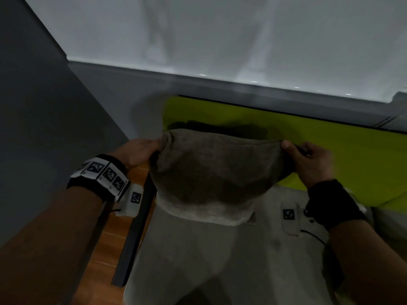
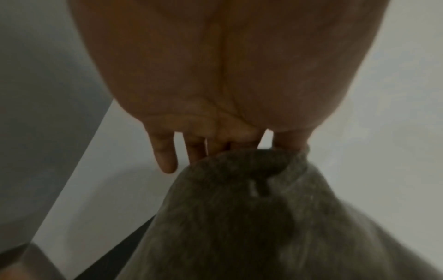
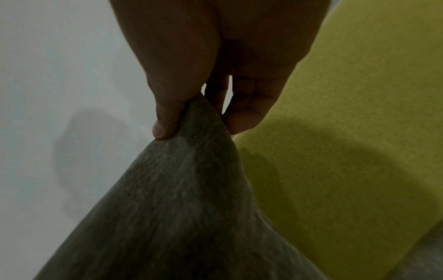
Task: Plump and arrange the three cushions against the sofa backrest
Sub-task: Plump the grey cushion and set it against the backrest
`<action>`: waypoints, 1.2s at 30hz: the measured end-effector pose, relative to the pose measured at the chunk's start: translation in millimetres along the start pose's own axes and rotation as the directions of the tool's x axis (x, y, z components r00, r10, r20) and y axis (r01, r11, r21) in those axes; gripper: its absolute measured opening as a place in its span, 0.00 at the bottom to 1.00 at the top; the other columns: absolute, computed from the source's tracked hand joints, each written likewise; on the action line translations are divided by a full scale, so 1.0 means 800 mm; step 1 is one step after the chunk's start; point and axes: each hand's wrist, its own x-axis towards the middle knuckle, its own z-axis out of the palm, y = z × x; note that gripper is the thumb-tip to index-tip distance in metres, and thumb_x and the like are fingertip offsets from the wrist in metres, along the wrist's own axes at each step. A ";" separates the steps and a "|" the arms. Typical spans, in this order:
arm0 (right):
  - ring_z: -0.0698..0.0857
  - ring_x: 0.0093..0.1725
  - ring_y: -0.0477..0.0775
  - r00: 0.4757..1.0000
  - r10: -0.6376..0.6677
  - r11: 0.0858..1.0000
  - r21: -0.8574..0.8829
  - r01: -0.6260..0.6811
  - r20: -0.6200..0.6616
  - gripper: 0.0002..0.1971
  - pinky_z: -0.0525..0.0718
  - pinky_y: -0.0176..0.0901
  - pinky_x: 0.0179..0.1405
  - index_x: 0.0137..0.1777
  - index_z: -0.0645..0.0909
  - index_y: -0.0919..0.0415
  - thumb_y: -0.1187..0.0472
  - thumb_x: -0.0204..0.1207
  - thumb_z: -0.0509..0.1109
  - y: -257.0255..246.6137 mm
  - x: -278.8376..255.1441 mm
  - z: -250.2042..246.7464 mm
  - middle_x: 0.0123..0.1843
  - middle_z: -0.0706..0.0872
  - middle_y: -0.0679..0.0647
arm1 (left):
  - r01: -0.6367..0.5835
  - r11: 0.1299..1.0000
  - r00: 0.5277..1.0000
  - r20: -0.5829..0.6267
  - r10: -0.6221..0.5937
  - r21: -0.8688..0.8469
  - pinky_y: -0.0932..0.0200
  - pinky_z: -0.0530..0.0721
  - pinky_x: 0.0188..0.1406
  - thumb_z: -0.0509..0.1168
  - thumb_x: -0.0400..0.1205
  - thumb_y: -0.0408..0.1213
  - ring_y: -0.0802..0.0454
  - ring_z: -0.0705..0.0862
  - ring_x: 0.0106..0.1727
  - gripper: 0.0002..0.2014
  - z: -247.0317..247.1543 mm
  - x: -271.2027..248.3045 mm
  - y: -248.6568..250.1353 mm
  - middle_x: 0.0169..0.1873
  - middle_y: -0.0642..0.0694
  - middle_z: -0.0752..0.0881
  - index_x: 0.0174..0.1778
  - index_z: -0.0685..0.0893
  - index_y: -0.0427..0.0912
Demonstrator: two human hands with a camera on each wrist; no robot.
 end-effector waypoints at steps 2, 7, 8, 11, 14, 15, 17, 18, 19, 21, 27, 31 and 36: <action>0.70 0.23 0.38 0.998 0.009 0.998 0.059 -0.012 0.054 0.27 0.68 0.37 0.27 0.25 0.69 0.52 0.49 0.78 0.81 0.005 0.005 -0.003 0.18 0.71 0.39 | -0.010 1.000 0.999 -0.054 0.009 -0.021 0.58 0.71 0.61 0.56 0.90 0.47 0.41 0.80 0.68 0.19 -0.005 0.001 -0.007 0.66 0.40 0.83 0.68 0.84 0.40; 0.79 0.39 0.50 0.989 0.064 0.986 0.145 -0.083 0.130 0.32 0.80 0.55 0.39 0.30 0.76 0.57 0.28 0.62 0.81 0.024 0.003 -0.018 0.33 0.76 0.54 | -0.216 0.976 0.972 -0.090 0.218 0.035 0.54 0.75 0.52 0.55 0.77 0.50 0.42 0.82 0.53 0.20 -0.003 -0.005 -0.023 0.49 0.41 0.82 0.51 0.82 0.37; 0.80 0.39 0.50 0.989 0.072 0.983 0.161 -0.093 0.131 0.31 0.82 0.55 0.40 0.30 0.78 0.58 0.28 0.62 0.81 0.027 0.002 -0.018 0.33 0.78 0.55 | -0.213 0.976 0.968 -0.129 0.216 0.035 0.55 0.73 0.50 0.53 0.78 0.49 0.42 0.81 0.51 0.21 -0.001 -0.004 -0.026 0.48 0.39 0.81 0.51 0.81 0.34; 0.85 0.37 0.42 0.989 0.075 0.968 0.227 -0.103 0.128 0.16 0.86 0.45 0.40 0.32 0.86 0.54 0.45 0.72 0.82 0.025 -0.001 -0.019 0.31 0.86 0.45 | -0.143 0.989 0.911 -0.396 0.114 -0.046 0.53 0.71 0.52 0.56 0.89 0.42 0.36 0.81 0.55 0.18 -0.007 0.006 -0.030 0.52 0.29 0.81 0.55 0.80 0.27; 0.87 0.36 0.35 0.989 0.030 0.973 0.223 -0.063 0.148 0.16 0.87 0.31 0.38 0.33 0.91 0.40 0.59 0.80 0.78 0.026 0.001 -0.019 0.31 0.90 0.37 | -0.114 0.967 0.810 -0.585 -0.043 -0.229 0.54 0.75 0.52 0.55 0.91 0.37 0.41 0.78 0.50 0.15 -0.025 0.008 -0.022 0.51 0.33 0.79 0.54 0.80 0.27; 0.88 0.37 0.35 0.987 0.034 0.969 0.237 -0.071 0.154 0.16 0.87 0.31 0.38 0.34 0.91 0.39 0.60 0.80 0.78 0.024 0.001 -0.018 0.33 0.90 0.37 | -0.129 0.942 0.809 -0.582 -0.080 -0.309 0.57 0.76 0.50 0.55 0.92 0.38 0.42 0.78 0.50 0.15 -0.027 0.012 -0.022 0.51 0.36 0.78 0.54 0.80 0.28; 0.89 0.40 0.36 0.982 0.038 0.951 0.296 -0.092 0.184 0.13 0.88 0.32 0.41 0.36 0.92 0.39 0.58 0.79 0.78 0.016 -0.003 -0.016 0.36 0.91 0.38 | -0.203 0.820 0.850 -0.512 -0.123 -0.535 0.54 0.83 0.52 0.56 0.91 0.44 0.37 0.84 0.55 0.16 -0.028 0.013 -0.020 0.54 0.37 0.83 0.53 0.81 0.33; 0.90 0.43 0.37 0.976 0.055 0.929 0.348 -0.127 0.209 0.08 0.88 0.32 0.43 0.36 0.92 0.40 0.54 0.75 0.79 0.015 -0.004 -0.015 0.38 0.92 0.39 | -0.214 0.765 0.877 -0.465 -0.124 -0.607 0.50 0.85 0.57 0.59 0.88 0.51 0.37 0.86 0.59 0.18 -0.026 0.013 -0.022 0.56 0.38 0.85 0.54 0.82 0.38; 0.91 0.45 0.39 0.968 0.081 0.902 0.396 -0.172 0.236 0.01 0.89 0.34 0.45 0.37 0.92 0.41 0.49 0.69 0.80 0.009 -0.008 -0.016 0.40 0.93 0.40 | -0.208 0.741 0.905 -0.413 -0.102 -0.639 0.49 0.85 0.61 0.62 0.84 0.57 0.40 0.86 0.61 0.20 -0.023 0.011 -0.024 0.58 0.41 0.87 0.55 0.84 0.42; 0.92 0.47 0.41 0.956 0.107 0.881 0.420 -0.218 0.272 0.13 0.91 0.37 0.45 0.40 0.93 0.41 0.39 0.58 0.82 0.006 -0.011 -0.020 0.44 0.94 0.41 | -0.212 0.798 0.936 -0.352 0.000 -0.564 0.59 0.84 0.61 0.69 0.82 0.56 0.48 0.86 0.59 0.16 -0.020 0.009 -0.031 0.57 0.45 0.88 0.58 0.85 0.49; 0.89 0.43 0.40 0.982 0.138 0.888 0.423 -0.181 0.129 0.16 0.91 0.38 0.40 0.35 0.85 0.42 0.35 0.56 0.83 0.006 -0.010 -0.016 0.39 0.89 0.39 | -0.330 0.733 0.879 -0.477 0.008 -0.595 0.41 0.87 0.61 0.75 0.79 0.39 0.42 0.89 0.55 0.05 -0.019 0.020 -0.038 0.48 0.42 0.90 0.40 0.88 0.55; 0.89 0.41 0.43 0.982 0.188 0.907 0.382 -0.176 0.006 0.12 0.91 0.41 0.41 0.35 0.84 0.44 0.41 0.63 0.82 -0.003 -0.009 -0.013 0.37 0.89 0.41 | -0.334 0.747 0.838 -0.544 -0.044 -0.575 0.69 0.84 0.36 0.75 0.80 0.39 0.64 0.87 0.37 0.09 -0.014 0.026 -0.028 0.39 0.45 0.88 0.38 0.84 0.41; 0.88 0.43 0.58 0.930 0.285 0.932 0.294 -0.212 -0.232 0.14 0.92 0.72 0.51 0.35 0.82 0.48 0.47 0.71 0.85 -0.006 -0.006 -0.001 0.37 0.88 0.52 | -0.351 0.721 0.811 -0.579 -0.087 -0.598 0.78 0.77 0.24 0.75 0.79 0.40 0.70 0.84 0.30 0.13 -0.019 0.041 -0.024 0.34 0.48 0.83 0.36 0.80 0.38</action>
